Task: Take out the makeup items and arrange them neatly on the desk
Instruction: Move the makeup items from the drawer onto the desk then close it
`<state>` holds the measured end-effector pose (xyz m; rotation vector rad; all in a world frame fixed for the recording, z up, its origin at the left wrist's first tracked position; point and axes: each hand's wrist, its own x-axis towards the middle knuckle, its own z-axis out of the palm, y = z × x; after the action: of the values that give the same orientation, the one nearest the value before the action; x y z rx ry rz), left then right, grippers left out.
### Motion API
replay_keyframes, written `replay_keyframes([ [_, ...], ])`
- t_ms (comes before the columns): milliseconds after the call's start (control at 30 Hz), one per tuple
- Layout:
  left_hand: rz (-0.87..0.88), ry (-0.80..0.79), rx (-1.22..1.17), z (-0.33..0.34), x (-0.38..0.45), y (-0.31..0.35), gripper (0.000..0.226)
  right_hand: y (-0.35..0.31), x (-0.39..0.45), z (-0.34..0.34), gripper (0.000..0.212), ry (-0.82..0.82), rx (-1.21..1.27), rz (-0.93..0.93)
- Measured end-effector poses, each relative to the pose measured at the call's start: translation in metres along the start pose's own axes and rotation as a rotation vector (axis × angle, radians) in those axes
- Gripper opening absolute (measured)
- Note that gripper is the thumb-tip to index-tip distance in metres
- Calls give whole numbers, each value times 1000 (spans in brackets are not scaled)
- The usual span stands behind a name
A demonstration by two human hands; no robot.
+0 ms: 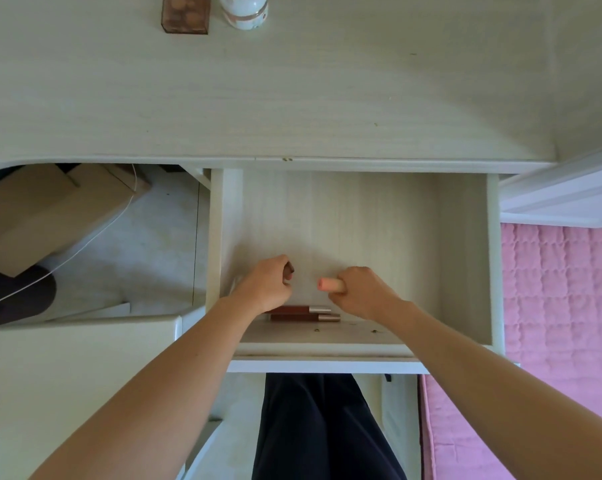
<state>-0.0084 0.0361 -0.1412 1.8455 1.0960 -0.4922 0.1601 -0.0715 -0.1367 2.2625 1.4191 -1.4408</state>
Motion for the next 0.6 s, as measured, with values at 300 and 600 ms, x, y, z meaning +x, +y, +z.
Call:
replay_keyframes([
  [300,57,-149,292,12,-4,3,19,1,-4,17,23,-160,-47,-70],
  [600,102,-147,523,15,-2,2,6,-12,-9,20,13,-151,-77,-86],
])
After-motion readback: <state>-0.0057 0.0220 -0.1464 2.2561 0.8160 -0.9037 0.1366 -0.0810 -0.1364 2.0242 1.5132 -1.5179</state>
